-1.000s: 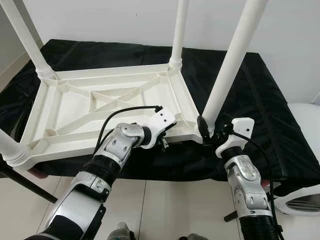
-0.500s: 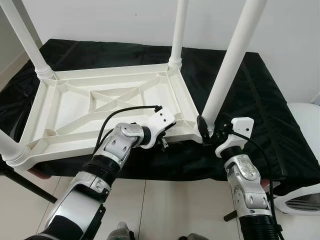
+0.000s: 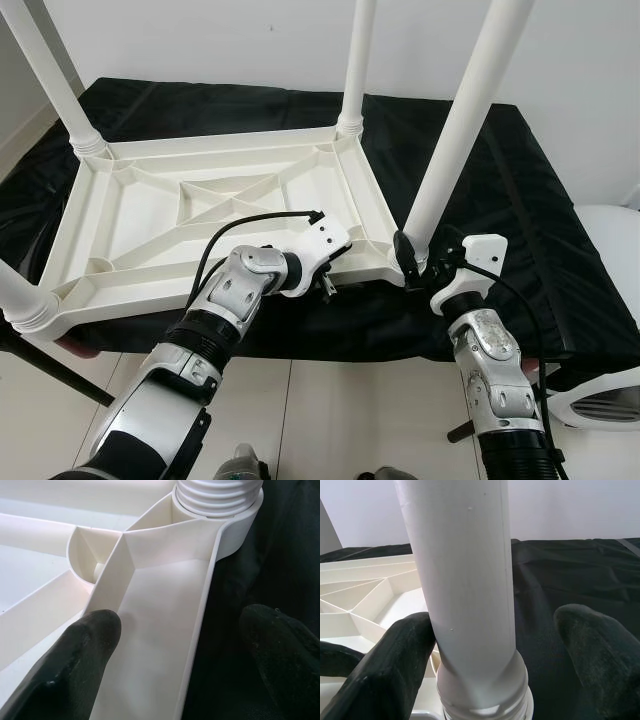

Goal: Building children table

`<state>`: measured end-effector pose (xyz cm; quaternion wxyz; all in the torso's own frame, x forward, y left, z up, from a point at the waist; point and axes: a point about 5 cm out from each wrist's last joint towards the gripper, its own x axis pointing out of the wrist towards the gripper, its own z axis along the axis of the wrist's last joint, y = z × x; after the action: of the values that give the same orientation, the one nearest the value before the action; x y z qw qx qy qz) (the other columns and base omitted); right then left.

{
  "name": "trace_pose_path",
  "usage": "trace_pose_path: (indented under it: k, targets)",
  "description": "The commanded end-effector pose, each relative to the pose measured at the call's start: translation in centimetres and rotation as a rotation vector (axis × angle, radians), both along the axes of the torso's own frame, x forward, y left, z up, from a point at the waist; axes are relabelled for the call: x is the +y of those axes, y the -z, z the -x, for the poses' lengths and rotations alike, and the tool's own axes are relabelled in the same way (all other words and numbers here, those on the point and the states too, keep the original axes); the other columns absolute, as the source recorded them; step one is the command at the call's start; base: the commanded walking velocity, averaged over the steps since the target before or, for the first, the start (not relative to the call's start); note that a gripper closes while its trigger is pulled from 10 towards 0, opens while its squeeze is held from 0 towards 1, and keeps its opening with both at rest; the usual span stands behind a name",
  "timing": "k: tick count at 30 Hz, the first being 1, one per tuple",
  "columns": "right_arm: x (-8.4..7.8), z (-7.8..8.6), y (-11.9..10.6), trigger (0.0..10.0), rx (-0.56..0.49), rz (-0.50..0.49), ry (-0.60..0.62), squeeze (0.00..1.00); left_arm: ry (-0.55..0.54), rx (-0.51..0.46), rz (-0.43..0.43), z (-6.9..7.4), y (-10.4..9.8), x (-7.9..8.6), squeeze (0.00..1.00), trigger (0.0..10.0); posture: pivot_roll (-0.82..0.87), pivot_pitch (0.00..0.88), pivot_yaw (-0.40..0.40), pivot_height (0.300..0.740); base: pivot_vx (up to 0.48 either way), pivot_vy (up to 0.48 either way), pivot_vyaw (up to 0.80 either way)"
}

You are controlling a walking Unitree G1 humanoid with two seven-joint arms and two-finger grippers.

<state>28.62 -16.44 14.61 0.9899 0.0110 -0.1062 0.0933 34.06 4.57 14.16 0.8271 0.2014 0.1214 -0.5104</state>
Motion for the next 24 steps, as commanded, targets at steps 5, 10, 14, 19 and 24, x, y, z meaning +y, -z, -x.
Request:
trace_pose_path:
  k: [5,10,14,19,24]
  targets:
    - [-0.1,0.0,-0.2,10.0,-0.013,-0.001,0.006,0.0,-0.03,-0.017,-0.005,-0.1,0.1,0.2,0.0,10.0,-0.05,0.018,0.027,0.74,0.0,0.0,0.0]
    - [-0.1,1.4,1.0,10.0,-0.034,0.033,-0.073,0.0,0.024,-0.053,0.04,0.7,-0.9,1.1,0.0,10.0,-0.05,0.0,0.0,0.74,0.0,0.0,0.0]
    - [-0.1,2.0,1.5,10.0,-0.044,0.049,-0.103,0.0,0.047,-0.071,0.056,1.0,-1.4,1.5,0.0,10.0,-0.05,0.0,0.0,0.74,0.0,0.0,0.0]
    - [-0.1,1.9,1.5,10.0,-0.043,0.049,-0.101,0.0,0.045,-0.073,0.059,1.0,-1.5,1.5,0.0,10.0,-0.05,0.0,0.0,0.74,0.0,0.0,0.0]
    - [-0.2,2.0,1.5,10.0,-0.042,0.053,-0.101,0.0,0.026,-0.078,0.083,1.2,-1.7,1.8,0.0,10.0,-0.05,0.0,0.0,0.74,0.0,0.0,0.0]
